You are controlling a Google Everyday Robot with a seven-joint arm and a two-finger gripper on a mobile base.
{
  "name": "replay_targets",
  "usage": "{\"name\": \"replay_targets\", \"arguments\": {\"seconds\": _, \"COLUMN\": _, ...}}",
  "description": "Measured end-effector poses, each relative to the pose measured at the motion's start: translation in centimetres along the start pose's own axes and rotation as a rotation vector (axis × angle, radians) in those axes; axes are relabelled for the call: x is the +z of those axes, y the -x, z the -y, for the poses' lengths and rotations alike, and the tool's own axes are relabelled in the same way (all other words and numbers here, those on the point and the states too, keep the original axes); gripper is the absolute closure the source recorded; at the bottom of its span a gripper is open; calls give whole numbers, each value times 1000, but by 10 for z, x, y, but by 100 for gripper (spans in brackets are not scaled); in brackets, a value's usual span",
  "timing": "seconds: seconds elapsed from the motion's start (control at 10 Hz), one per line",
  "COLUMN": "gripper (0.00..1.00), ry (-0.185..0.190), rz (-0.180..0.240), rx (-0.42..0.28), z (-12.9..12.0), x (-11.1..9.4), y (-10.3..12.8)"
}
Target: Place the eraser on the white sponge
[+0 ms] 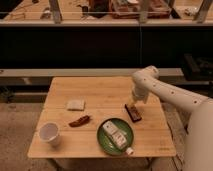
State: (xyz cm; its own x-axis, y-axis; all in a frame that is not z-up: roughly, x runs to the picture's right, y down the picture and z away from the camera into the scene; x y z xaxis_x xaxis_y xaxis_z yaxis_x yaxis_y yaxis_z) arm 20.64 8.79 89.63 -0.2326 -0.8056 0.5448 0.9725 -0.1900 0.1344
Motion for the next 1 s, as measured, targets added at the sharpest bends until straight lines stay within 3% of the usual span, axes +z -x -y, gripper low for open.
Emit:
{"name": "replay_targets", "arguments": {"seconds": 0.2, "gripper": 38, "ry": -37, "rz": 17, "rx": 7, "z": -2, "x": 10, "y": 4}}
{"name": "replay_targets", "arguments": {"seconds": 0.3, "gripper": 38, "ry": -74, "rz": 21, "rx": 5, "z": 0, "x": 17, "y": 4}}
{"name": "replay_targets", "arguments": {"seconds": 0.4, "gripper": 38, "ry": -84, "rz": 20, "rx": 4, "z": 0, "x": 17, "y": 4}}
{"name": "replay_targets", "arguments": {"seconds": 1.0, "gripper": 38, "ry": -76, "rz": 7, "rx": -42, "z": 18, "x": 9, "y": 4}}
